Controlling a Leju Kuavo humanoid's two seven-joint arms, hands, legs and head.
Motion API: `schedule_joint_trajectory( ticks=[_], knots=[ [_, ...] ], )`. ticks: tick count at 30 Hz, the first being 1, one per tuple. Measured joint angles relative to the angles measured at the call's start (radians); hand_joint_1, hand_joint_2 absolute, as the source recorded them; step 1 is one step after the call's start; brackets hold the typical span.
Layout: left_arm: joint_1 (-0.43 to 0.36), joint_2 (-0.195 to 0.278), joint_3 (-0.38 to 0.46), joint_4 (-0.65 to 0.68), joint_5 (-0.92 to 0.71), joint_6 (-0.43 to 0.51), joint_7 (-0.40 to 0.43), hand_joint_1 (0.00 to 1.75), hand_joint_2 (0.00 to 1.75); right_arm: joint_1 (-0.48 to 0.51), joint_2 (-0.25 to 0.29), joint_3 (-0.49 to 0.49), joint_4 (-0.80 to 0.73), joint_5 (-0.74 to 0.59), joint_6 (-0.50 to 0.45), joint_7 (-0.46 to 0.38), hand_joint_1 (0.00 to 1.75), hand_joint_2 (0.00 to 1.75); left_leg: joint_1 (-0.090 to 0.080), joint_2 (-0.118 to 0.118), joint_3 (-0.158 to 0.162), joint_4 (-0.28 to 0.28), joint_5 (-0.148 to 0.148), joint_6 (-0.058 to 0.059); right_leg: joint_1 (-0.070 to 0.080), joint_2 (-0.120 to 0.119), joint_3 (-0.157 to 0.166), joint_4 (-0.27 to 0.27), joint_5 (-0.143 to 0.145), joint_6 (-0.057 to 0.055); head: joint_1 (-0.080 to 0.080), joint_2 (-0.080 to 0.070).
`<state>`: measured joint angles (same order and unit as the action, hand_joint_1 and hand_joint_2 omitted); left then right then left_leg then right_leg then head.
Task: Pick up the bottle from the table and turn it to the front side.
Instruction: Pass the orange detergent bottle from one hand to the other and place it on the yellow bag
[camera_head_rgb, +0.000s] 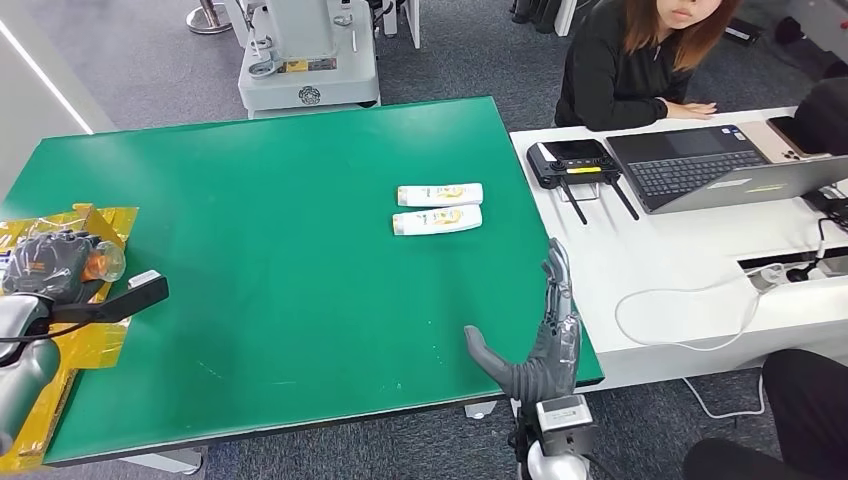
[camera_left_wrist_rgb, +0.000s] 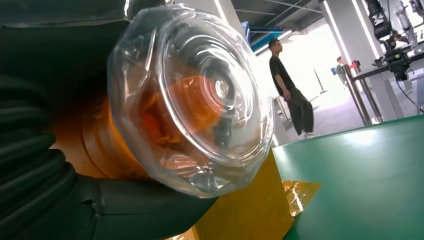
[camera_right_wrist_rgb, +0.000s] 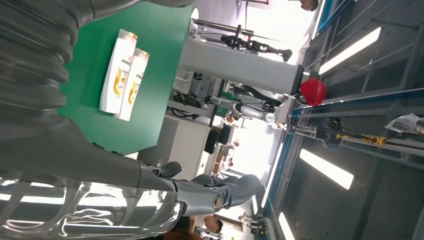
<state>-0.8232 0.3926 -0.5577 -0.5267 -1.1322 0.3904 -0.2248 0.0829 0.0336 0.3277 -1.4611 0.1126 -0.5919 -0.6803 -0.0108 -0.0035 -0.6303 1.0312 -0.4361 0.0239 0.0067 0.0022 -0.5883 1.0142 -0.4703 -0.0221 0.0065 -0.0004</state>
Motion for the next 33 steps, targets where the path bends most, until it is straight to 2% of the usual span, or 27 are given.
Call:
schedule_joint_trajectory(
  ticks=[12, 33],
  knots=[
    [-0.061, -0.016, 0.0, 0.072, 0.001, -0.067, 0.016, 1.75, 1.75, 0.019, -0.001, -0.004, -0.022, 0.007, -0.026, 0.019, 0.0, 1.75, 0.0, 0.0, 0.0, 0.0, 0.0, 0.0, 0.0, 0.0, 0.0, 0.0, 0.0, 0.0, 0.0, 0.0],
    [-0.071, -0.018, 0.029, 0.146, 0.02, -0.104, 0.045, 1.75, 1.75, 0.035, -0.005, -0.004, -0.037, 0.025, -0.028, 0.049, 0.0, 1.75, 0.0, 0.0, 0.0, 0.0, 0.0, 0.0, 0.0, 0.0, 0.001, 0.0, 0.0, 0.0, 0.0, 0.0]
  ],
)
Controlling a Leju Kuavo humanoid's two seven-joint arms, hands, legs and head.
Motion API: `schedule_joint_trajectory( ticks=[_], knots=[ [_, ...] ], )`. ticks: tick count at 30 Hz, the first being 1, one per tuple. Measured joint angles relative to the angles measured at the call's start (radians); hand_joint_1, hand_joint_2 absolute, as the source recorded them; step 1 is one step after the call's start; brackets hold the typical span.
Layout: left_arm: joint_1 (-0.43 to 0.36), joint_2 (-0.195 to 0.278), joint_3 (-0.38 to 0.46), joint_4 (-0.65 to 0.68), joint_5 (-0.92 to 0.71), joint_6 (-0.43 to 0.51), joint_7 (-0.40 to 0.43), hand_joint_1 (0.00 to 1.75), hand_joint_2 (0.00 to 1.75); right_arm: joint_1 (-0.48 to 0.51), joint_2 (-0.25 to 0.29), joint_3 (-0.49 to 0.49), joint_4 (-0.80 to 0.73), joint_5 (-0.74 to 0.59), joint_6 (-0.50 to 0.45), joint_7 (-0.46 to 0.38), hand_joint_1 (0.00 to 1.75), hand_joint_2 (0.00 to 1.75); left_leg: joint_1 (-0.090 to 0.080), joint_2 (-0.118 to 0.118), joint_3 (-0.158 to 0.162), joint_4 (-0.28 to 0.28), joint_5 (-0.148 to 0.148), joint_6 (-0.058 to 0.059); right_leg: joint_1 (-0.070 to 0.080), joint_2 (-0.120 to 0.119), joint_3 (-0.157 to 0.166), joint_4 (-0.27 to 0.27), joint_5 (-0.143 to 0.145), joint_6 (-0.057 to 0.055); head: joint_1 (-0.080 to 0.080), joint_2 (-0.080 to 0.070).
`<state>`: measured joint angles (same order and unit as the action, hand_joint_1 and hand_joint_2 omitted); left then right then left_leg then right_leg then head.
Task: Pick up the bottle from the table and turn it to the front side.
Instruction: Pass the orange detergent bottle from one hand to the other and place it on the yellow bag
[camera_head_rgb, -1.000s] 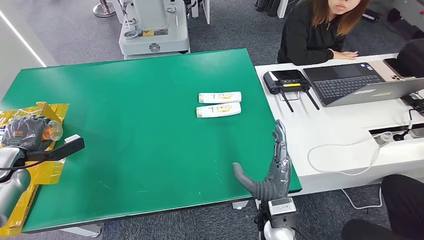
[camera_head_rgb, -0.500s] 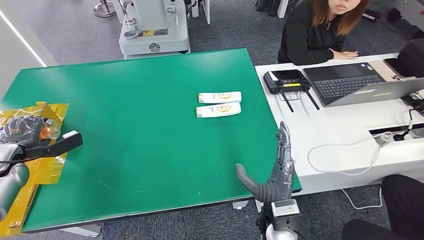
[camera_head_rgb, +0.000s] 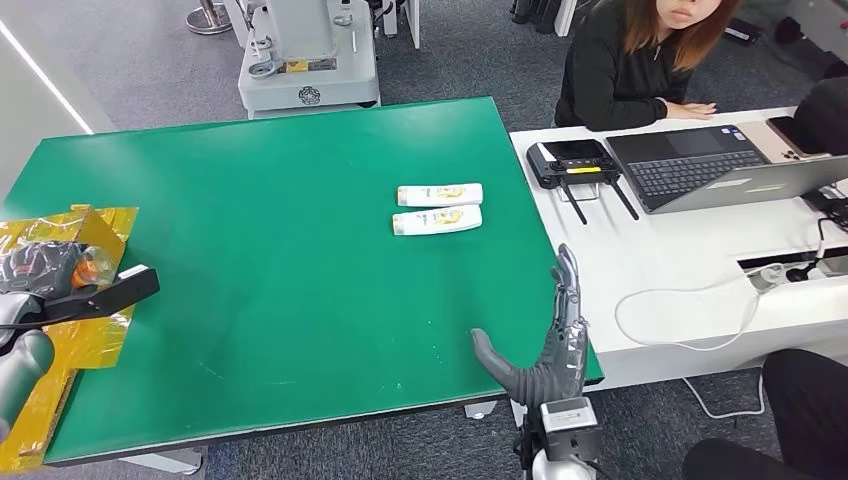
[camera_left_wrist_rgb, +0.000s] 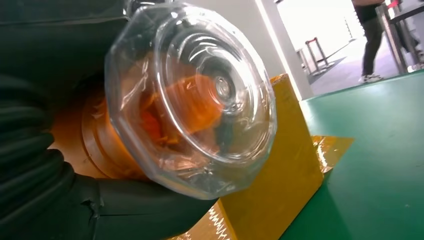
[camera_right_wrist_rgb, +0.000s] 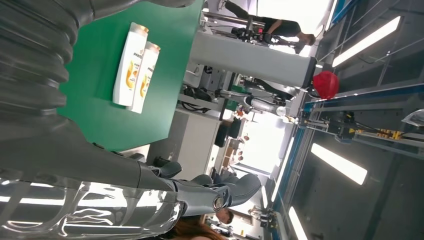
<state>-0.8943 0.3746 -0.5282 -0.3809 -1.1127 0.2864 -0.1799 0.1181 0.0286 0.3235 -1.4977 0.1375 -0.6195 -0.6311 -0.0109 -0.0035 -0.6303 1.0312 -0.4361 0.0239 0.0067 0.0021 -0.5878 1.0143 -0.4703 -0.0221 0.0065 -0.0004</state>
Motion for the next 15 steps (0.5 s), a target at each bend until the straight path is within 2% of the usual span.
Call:
schedule_joint_trajectory(
  ticks=[15],
  knots=[
    [0.012, 0.001, 0.051, 0.017, 0.025, -0.016, 0.002, 1.75, 1.75, -0.01, 0.0, 0.0, 0.004, 0.017, 0.019, 0.019, 0.0, 1.75, 0.0, 0.0, 0.001, 0.0, 0.0, 0.0, 0.0, 0.001, 0.001, 0.0, 0.0, 0.0, 0.0, 0.0]
  ],
)
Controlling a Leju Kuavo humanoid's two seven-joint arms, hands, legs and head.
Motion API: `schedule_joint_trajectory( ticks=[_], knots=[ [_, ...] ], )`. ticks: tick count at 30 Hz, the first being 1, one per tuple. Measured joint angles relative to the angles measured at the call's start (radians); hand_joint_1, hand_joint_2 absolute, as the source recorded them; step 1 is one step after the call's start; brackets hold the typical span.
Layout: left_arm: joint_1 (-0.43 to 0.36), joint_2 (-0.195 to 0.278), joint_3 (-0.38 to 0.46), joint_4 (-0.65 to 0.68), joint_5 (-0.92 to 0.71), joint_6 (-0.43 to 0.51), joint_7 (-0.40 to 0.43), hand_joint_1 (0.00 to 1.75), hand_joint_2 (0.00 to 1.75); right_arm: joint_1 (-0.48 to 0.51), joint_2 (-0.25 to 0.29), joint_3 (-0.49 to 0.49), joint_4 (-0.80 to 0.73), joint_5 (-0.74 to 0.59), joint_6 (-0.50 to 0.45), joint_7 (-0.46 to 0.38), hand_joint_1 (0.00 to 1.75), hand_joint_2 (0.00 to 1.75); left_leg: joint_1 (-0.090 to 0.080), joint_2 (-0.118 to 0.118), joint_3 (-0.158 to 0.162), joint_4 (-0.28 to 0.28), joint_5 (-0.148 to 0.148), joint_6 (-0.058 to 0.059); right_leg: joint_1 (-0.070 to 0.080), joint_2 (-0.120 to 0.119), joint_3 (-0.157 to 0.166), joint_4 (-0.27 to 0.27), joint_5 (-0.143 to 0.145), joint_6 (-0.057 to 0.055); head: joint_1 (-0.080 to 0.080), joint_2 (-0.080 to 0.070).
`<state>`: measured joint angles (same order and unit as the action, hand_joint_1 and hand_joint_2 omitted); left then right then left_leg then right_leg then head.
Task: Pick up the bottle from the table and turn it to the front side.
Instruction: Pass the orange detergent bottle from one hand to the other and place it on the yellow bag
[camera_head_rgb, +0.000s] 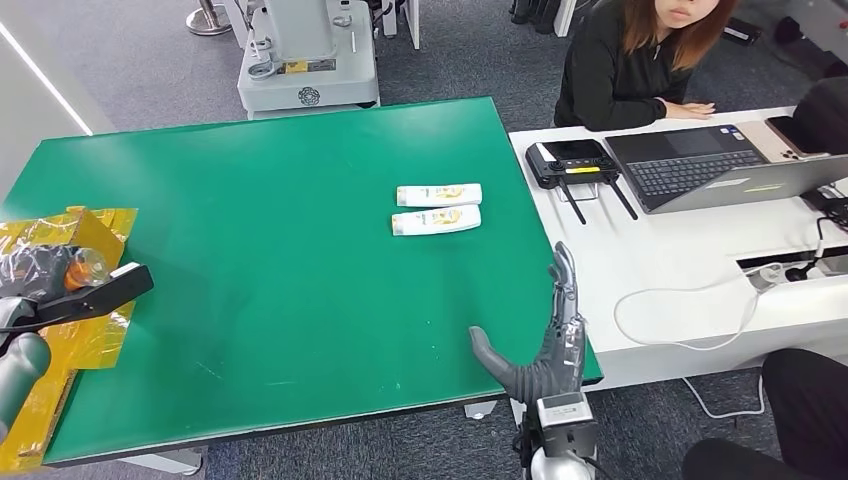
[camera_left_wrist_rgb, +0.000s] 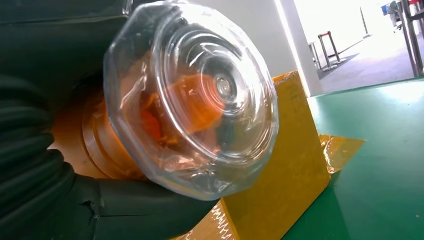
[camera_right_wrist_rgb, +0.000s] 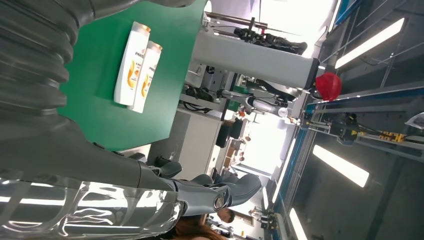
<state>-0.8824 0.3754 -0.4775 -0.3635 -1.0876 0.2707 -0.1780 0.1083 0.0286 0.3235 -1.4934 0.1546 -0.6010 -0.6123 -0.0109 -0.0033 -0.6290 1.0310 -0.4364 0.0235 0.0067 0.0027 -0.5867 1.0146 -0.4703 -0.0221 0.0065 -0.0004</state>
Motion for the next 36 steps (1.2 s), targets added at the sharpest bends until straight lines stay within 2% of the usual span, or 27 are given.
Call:
schedule_joint_trajectory(
  ticks=[4, 8, 11, 15, 21, 25, 32, 33, 36],
  knots=[
    [0.01, 0.0, 0.016, 0.0, 0.01, 0.014, -0.018, 1.75, 1.75, -0.005, 0.0, 0.0, 0.0, 0.002, 0.004, 0.002, 0.0, 1.75, 0.0, 0.001, 0.001, 0.0, 0.0, 0.0, 0.0, 0.001, 0.001, 0.0, 0.0, 0.0, 0.0, 0.0],
    [0.024, 0.0, 0.036, 0.0, 0.036, 0.028, -0.081, 1.75, 1.75, -0.007, 0.0, 0.0, 0.0, 0.015, 0.011, 0.006, 0.0, 1.75, 0.0, 0.001, 0.002, 0.0, 0.0, 0.0, 0.0, 0.001, 0.001, 0.0, 0.0, 0.0, 0.0, 0.0],
    [0.046, 0.0, 0.059, 0.0, 0.076, 0.046, -0.16, 1.75, 1.75, -0.009, 0.0, 0.0, 0.002, 0.017, 0.018, 0.006, 0.0, 1.75, 0.0, 0.003, 0.003, 0.0, -0.001, -0.002, 0.0, 0.003, 0.001, 0.0, 0.0, 0.0, 0.0, 0.0],
    [0.112, -0.003, 0.108, -0.003, 0.157, 0.052, -0.286, 1.75, 1.75, -0.009, 0.0, 0.0, 0.006, 0.017, 0.021, 0.005, 0.0, 1.75, 0.001, 0.006, 0.003, 0.0, -0.002, -0.002, 0.0, 0.006, 0.001, 0.0, 0.0, 0.0, 0.0, 0.0],
    [0.148, -0.003, 0.216, -0.038, 0.308, 0.026, -0.434, 1.75, 1.75, -0.017, 0.0, 0.0, 0.021, 0.014, 0.023, 0.002, 0.0, 1.75, 0.0, 0.003, 0.004, 0.0, -0.002, -0.003, 0.0, 0.003, 0.003, 0.0, -0.001, -0.001, 0.0, 0.0],
    [0.165, 0.003, 0.264, -0.06, 0.321, 0.025, -0.447, 1.75, 1.75, -0.021, 0.0, 0.0, 0.032, 0.012, 0.026, 0.0, 0.0, 1.75, 0.0, 0.001, 0.005, -0.001, -0.002, -0.003, 0.0, 0.001, 0.004, 0.001, -0.002, -0.002, 0.0, 0.0],
    [0.183, 0.006, 0.271, -0.062, 0.252, 0.066, -0.419, 1.75, 1.75, -0.022, 0.0, 0.0, 0.043, 0.012, 0.022, 0.0, 0.0, 1.75, 0.0, 0.004, 0.008, -0.001, -0.001, -0.004, 0.0, 0.003, 0.004, 0.002, 0.0, -0.004, 0.0, 0.0],
    [0.186, 0.006, 0.271, -0.062, 0.244, 0.071, -0.418, 1.45, 1.75, -0.021, 0.0, 0.0, 0.044, 0.012, 0.022, 0.0, 0.0, 1.75, 0.0, 0.004, 0.008, -0.001, -0.001, -0.004, 0.0, 0.003, 0.004, 0.002, 0.0, -0.004, 0.0, 0.0],
    [0.194, 0.002, 0.27, -0.062, 0.212, 0.081, -0.407, 0.14, 1.75, -0.021, 0.0, 0.0, 0.047, 0.012, 0.021, -0.001, 0.0, 1.75, 0.0, 0.004, 0.008, -0.001, -0.001, -0.004, 0.0, 0.003, 0.004, 0.002, 0.0, -0.005, 0.0, 0.0]
  ],
)
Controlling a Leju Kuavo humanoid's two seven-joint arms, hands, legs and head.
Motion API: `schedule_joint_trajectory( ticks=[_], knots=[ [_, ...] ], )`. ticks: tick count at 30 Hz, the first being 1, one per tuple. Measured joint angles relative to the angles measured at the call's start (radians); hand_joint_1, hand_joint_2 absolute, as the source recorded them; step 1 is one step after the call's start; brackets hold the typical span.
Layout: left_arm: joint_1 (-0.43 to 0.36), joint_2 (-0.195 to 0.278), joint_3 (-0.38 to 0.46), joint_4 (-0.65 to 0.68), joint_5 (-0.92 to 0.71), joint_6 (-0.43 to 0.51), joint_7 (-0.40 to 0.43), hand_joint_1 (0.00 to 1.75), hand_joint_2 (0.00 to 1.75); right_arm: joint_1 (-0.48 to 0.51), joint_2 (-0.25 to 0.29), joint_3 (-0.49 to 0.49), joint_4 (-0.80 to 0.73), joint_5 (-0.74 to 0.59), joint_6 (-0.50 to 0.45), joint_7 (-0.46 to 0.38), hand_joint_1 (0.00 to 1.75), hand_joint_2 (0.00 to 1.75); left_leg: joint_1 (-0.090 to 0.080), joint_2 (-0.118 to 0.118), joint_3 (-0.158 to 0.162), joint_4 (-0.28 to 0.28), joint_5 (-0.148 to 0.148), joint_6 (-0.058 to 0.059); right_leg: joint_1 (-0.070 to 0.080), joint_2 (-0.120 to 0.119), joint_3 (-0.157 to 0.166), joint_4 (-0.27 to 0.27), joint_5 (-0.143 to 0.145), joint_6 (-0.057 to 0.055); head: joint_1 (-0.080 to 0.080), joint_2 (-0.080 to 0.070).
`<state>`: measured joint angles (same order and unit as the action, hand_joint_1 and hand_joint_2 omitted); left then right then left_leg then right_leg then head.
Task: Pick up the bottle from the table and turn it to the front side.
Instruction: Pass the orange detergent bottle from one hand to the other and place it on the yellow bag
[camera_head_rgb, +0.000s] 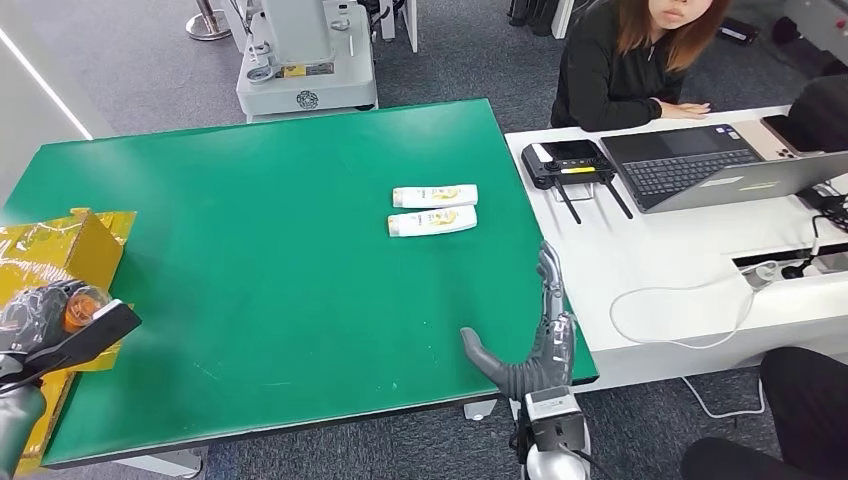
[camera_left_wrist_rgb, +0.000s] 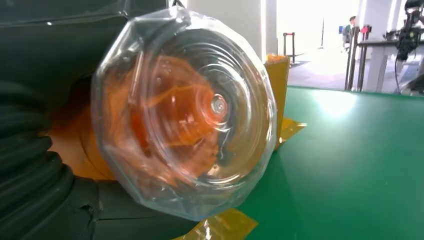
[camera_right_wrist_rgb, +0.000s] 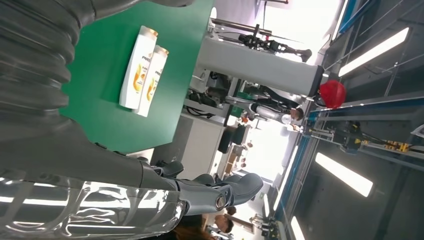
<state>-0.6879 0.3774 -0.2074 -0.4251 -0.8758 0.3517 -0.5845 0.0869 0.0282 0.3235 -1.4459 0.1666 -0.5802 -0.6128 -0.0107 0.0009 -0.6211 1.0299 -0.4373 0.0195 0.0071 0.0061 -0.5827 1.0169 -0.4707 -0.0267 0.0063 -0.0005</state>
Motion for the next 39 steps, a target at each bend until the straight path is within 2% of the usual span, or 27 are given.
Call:
schedule_joint_trajectory(
  ticks=[1, 9, 32, 37, 39],
  knots=[
    [0.005, -0.002, 0.0, 0.001, -0.014, 0.002, 0.007, 0.0, 1.75, 0.0, 0.0, 0.0, 0.001, 0.0, -0.001, 0.0, 0.0, 1.75, 0.0, 0.0, 0.0, 0.0, 0.0, 0.0, 0.0, 0.0, 0.0, 0.0, 0.0, 0.0, 0.0, 0.0],
    [0.03, -0.028, -0.017, 0.018, -0.082, 0.005, 0.05, 0.0, 1.75, -0.003, -0.001, 0.0, 0.009, 0.0, -0.005, -0.002, 0.0, 1.75, 0.001, -0.001, -0.002, 0.0, 0.0, 0.0, 0.0, -0.001, -0.001, 0.0, -0.001, -0.001, 0.0, 0.0],
    [0.034, -0.044, -0.038, 0.028, -0.088, 0.001, 0.048, 0.0, 1.75, -0.01, -0.021, 0.014, 0.028, -0.02, 0.018, 0.002, 0.0, 1.75, 0.0, -0.001, -0.002, 0.0, 0.0, 0.0, 0.0, -0.001, -0.001, -0.001, -0.001, -0.001, 0.0, 0.0],
    [0.033, -0.046, -0.043, 0.028, -0.065, -0.075, 0.05, 0.0, 1.75, -0.008, -0.024, 0.014, 0.027, -0.02, 0.018, 0.002, 0.0, 1.75, 0.0, -0.001, -0.002, 0.0, 0.0, 0.0, 0.0, -0.001, -0.001, -0.001, -0.001, -0.001, 0.0, 0.0],
    [0.021, -0.047, -0.052, 0.027, -0.083, -0.129, 0.095, 0.0, 1.75, -0.006, -0.025, 0.014, 0.025, -0.017, 0.019, 0.003, 0.0, 1.75, 0.0, -0.002, -0.002, 0.0, 0.0, 0.0, 0.0, -0.002, -0.001, -0.001, -0.001, -0.001, 0.0, 0.0]
  ],
)
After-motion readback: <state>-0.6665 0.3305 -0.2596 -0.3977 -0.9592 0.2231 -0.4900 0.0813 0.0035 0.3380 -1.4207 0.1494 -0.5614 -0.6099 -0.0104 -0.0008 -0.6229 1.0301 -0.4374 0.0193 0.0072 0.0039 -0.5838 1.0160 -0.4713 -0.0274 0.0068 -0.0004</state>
